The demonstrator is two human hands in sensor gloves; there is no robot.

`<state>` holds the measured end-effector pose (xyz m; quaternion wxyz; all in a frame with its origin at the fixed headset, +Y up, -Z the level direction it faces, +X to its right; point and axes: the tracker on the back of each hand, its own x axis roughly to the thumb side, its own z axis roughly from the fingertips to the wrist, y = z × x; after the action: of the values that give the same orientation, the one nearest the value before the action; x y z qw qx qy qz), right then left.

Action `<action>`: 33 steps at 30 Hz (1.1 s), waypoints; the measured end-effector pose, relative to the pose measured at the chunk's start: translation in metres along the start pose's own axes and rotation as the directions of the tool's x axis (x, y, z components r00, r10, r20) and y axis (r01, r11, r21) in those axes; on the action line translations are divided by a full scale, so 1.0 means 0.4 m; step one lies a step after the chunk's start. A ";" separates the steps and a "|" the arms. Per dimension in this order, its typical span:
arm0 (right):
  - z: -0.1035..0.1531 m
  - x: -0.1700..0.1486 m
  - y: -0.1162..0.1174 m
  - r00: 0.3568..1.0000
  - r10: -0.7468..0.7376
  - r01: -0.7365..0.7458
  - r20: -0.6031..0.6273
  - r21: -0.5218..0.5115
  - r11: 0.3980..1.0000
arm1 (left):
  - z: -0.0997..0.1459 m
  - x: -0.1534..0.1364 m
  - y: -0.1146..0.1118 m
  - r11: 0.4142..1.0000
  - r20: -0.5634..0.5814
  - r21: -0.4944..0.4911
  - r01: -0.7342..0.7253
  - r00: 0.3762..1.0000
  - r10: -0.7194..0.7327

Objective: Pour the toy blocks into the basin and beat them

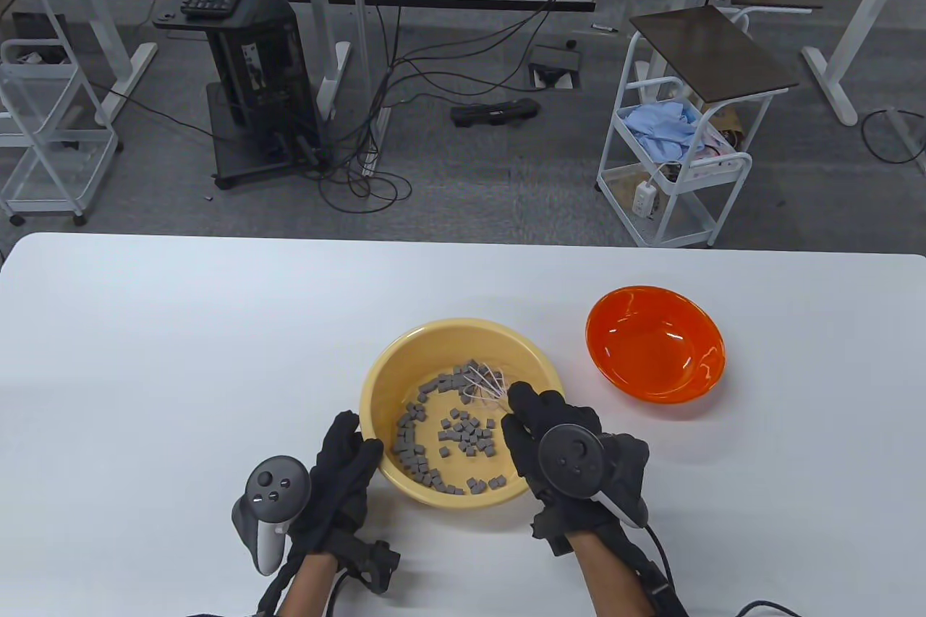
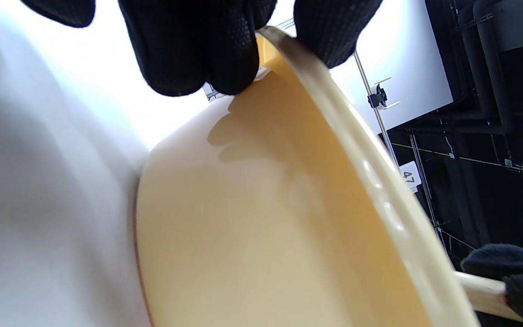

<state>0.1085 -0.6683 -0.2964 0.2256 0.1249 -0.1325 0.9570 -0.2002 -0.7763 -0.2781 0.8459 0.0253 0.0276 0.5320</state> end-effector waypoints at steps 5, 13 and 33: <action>0.003 0.012 0.018 0.999 -0.048 0.048 -0.003 -0.005 0.999 | -0.001 0.000 0.001 1.000 0.000 -0.006 -0.002 1.000 0.002; -0.003 0.009 0.001 0.998 0.049 -0.045 -0.042 0.090 0.995 | -0.001 0.000 0.001 1.000 -0.001 -0.007 -0.004 1.000 0.004; -0.050 0.024 -0.004 0.776 0.626 -0.590 0.078 0.440 0.677 | -0.004 0.000 0.003 0.999 0.013 -0.008 0.038 0.999 -0.038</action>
<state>0.0973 -0.6570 -0.3117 -0.1344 0.0834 0.0626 0.9854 -0.2015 -0.7758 -0.2796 0.8562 0.0247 0.0205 0.5157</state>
